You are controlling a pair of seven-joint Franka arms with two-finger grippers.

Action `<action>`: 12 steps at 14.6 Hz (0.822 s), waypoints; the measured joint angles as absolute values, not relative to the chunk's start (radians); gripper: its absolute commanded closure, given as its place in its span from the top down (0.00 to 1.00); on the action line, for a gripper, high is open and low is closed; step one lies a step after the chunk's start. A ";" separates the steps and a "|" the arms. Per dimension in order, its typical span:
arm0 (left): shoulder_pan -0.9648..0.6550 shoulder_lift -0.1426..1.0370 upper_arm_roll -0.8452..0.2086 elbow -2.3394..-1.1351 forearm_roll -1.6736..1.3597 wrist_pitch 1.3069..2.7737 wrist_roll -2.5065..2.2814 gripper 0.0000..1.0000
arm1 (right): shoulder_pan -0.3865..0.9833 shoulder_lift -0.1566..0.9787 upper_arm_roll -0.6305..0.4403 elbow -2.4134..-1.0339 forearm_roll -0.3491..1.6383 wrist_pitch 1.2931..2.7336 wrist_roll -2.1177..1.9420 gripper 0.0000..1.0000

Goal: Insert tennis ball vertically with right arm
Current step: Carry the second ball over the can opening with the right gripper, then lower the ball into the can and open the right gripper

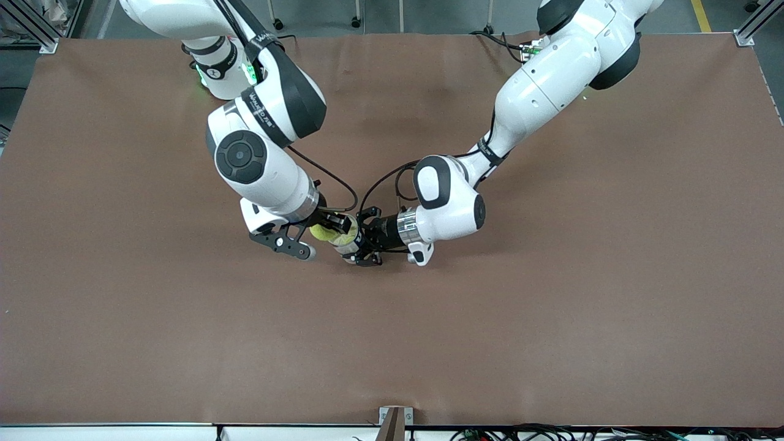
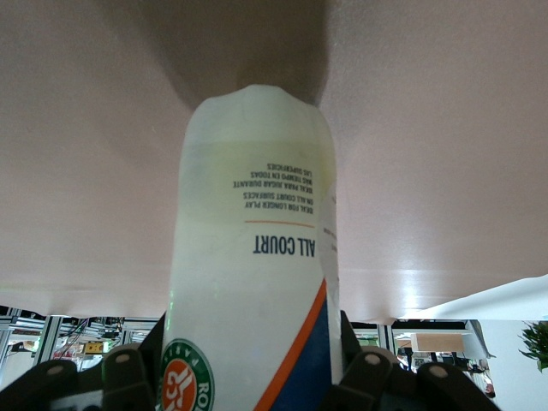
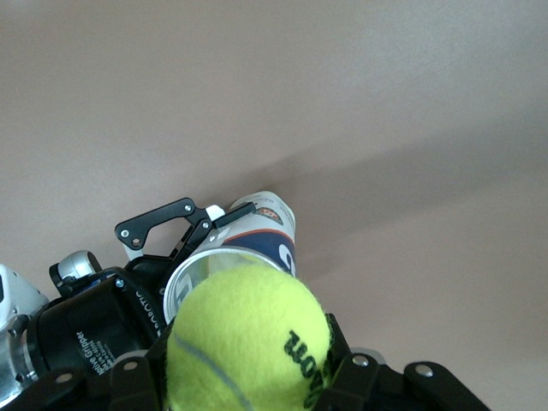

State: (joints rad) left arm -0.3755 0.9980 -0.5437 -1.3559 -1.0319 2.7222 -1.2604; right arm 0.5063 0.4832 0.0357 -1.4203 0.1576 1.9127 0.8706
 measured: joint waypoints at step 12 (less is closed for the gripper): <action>-0.370 0.998 -0.542 -1.356 -1.032 2.723 -1.260 0.73 | 0.543 0.518 0.033 -1.420 0.158 1.930 0.880 0.62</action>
